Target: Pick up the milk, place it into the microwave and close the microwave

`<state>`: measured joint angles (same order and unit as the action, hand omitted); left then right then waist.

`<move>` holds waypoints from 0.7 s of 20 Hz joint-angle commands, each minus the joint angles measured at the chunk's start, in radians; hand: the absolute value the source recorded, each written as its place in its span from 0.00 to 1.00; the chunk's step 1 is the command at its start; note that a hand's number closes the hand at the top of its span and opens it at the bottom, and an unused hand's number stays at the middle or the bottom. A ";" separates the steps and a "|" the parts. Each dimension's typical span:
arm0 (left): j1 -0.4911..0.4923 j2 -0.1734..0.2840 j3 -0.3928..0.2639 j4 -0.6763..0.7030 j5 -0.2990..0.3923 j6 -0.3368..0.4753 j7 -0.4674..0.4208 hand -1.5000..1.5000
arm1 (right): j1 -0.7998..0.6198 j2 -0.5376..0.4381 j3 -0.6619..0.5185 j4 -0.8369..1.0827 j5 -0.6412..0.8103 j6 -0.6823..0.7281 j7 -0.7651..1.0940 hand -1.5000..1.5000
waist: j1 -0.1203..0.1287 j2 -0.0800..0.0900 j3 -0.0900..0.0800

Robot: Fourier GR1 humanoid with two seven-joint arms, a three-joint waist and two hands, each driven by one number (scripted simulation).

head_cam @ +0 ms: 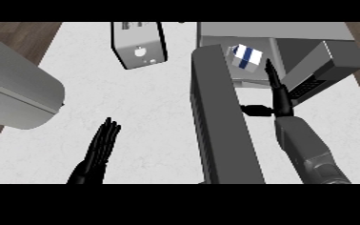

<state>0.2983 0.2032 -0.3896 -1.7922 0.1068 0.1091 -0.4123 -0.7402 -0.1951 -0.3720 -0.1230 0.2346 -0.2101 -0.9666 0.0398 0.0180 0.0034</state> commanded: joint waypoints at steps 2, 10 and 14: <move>-0.002 -0.026 -0.039 -0.003 -0.042 0.021 0.010 0.00 | 0.063 0.003 -0.009 -0.003 -0.022 0.132 -0.068 0.00 | -0.006 -0.005 0.000; -0.043 -0.014 0.019 0.052 0.050 -0.065 0.002 0.00 | 0.198 0.004 -0.023 -0.045 -0.073 0.361 -0.165 0.00 | -0.037 -0.015 -0.003; -0.025 0.001 -0.073 0.050 -0.013 -0.087 0.044 1.00 | 0.240 0.012 -0.015 -0.095 -0.093 0.457 -0.178 0.00 | -0.045 -0.020 -0.003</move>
<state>0.2697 0.1909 -0.4244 -1.7641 0.1206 0.0478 -0.3760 -0.5522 -0.1828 -0.3858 -0.1898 0.1646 0.0996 -1.0490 0.0040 0.0022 0.0011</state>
